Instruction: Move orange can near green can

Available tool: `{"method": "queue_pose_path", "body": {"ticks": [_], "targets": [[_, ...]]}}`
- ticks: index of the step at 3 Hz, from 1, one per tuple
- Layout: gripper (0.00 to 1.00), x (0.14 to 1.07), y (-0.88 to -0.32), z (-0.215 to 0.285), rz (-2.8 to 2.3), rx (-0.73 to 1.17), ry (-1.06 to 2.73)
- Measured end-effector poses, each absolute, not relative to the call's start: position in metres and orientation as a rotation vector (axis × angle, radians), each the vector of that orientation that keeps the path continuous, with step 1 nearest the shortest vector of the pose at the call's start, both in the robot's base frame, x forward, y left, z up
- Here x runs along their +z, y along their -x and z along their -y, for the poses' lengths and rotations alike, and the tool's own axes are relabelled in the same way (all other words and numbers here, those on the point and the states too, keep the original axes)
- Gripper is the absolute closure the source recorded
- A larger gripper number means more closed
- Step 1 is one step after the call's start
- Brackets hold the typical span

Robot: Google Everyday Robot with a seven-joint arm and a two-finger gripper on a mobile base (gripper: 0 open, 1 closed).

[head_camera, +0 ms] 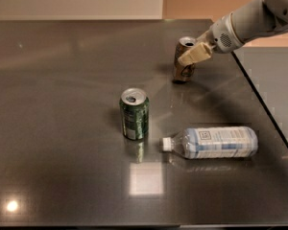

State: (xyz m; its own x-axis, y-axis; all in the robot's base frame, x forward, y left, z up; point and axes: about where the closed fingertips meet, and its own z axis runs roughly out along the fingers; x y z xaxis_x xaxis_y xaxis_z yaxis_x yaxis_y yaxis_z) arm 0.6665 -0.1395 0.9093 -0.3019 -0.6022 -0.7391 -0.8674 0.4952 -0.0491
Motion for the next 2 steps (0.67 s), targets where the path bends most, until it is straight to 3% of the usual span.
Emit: {"method": "queue_pose_path", "body": {"ticks": [1,2], "targets": [[1.0,0.92,-0.634,0.127,-1.974,0.535,1.3],[1.0,0.92,-0.594,0.114,-1.923,0.615,1.42]]}}
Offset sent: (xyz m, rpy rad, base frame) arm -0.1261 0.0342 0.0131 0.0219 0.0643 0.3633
